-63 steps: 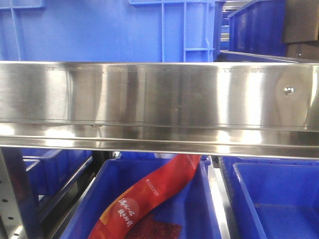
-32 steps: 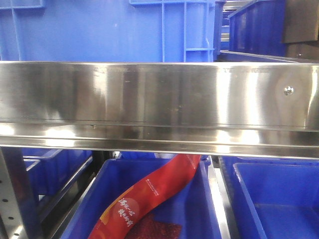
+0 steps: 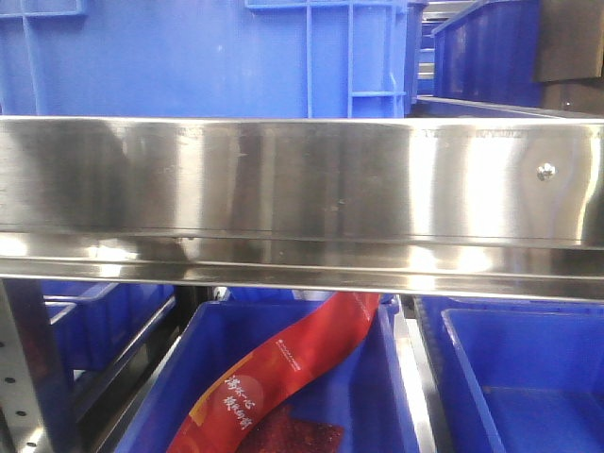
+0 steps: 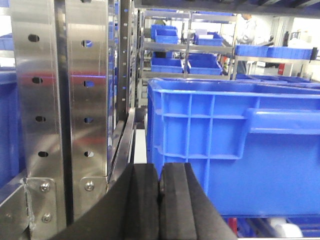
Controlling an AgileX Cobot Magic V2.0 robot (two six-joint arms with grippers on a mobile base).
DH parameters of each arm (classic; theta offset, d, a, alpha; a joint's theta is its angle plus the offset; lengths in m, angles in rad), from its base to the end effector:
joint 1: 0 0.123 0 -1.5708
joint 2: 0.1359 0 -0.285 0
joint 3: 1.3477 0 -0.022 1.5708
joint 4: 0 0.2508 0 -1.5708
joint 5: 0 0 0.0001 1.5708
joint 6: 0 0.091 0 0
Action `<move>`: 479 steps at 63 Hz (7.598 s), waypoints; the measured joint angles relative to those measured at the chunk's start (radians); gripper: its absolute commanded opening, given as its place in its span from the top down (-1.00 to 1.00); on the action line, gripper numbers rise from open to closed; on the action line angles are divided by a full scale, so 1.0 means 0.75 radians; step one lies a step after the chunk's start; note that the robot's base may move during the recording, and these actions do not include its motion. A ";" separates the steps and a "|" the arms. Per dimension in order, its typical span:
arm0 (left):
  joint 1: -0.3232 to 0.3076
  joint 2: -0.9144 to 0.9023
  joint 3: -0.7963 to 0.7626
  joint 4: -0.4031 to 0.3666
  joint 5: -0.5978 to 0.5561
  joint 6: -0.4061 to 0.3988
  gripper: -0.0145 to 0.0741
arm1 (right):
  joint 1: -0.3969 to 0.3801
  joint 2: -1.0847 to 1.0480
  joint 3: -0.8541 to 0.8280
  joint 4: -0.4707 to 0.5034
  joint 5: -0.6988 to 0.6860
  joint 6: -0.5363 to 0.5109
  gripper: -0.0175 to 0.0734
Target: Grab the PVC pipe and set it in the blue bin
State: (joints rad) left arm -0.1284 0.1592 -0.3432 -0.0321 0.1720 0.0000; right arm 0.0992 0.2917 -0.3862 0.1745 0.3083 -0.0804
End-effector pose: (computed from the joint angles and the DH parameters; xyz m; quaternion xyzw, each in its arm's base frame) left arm 0.0531 -0.0074 0.3032 0.0345 0.6703 -0.0611 0.7388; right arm 0.0727 0.0121 0.2970 -0.0224 0.7486 0.0809 0.6577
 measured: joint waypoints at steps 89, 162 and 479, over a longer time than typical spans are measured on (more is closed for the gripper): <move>0.000 -0.116 0.014 0.028 0.206 0.000 0.92 | 0.000 -0.048 0.102 -0.003 -0.149 0.003 0.99; 0.000 -0.116 0.022 0.058 0.137 0.000 0.92 | 0.000 -0.048 0.102 -0.003 -0.149 0.005 0.99; 0.372 -0.205 0.460 -0.037 -0.236 0.000 0.92 | 0.000 -0.048 0.102 -0.003 -0.150 0.005 0.99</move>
State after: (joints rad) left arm 0.1509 0.0051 0.0018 -0.0597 -0.0054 0.0000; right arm 0.0992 0.2560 -0.3098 0.1722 0.1961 -0.0768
